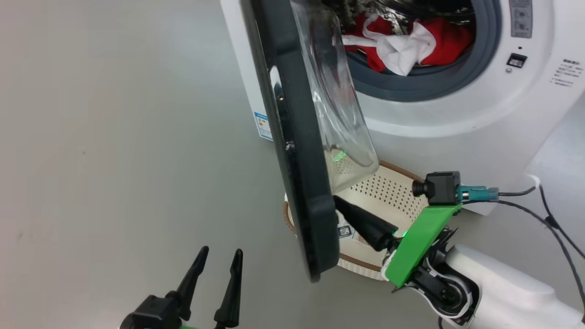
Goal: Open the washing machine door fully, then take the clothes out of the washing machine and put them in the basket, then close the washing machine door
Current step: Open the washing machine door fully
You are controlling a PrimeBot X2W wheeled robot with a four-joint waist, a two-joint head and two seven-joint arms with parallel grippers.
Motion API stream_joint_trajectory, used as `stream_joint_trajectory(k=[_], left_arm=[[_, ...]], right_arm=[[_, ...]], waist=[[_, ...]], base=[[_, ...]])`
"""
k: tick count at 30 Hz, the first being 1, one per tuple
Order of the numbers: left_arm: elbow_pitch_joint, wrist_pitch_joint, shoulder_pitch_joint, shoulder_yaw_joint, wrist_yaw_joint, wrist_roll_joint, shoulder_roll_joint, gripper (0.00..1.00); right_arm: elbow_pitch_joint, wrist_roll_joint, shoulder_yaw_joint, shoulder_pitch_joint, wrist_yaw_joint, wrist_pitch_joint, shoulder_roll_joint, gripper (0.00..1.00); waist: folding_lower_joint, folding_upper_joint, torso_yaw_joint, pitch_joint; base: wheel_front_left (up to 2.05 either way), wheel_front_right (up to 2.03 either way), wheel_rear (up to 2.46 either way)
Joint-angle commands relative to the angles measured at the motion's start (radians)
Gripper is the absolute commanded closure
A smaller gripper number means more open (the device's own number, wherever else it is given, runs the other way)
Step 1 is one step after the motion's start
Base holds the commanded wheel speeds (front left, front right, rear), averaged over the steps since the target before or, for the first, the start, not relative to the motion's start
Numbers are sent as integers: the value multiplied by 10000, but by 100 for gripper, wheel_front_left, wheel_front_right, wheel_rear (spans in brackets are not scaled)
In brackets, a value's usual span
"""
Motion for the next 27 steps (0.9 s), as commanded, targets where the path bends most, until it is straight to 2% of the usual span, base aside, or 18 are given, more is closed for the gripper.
stream_joint_trajectory(k=[1,18,27], left_arm=[[-271,-122,94,357,122,-10,87,0],[-684,-122,371,696,445,-78,87,0],[-745,-122,423,736,467,-45,87,0]], right_arm=[[-280,150,153,6,79,86,344,100],[5,259,644,-702,79,296,1137,100],[86,288,762,-738,79,167,1207,100]], waist=[[0,0,181,-95],[0,0,338,-28],[0,0,319,-77]], base=[[0,0,0],[0,0,0],[0,0,0]])
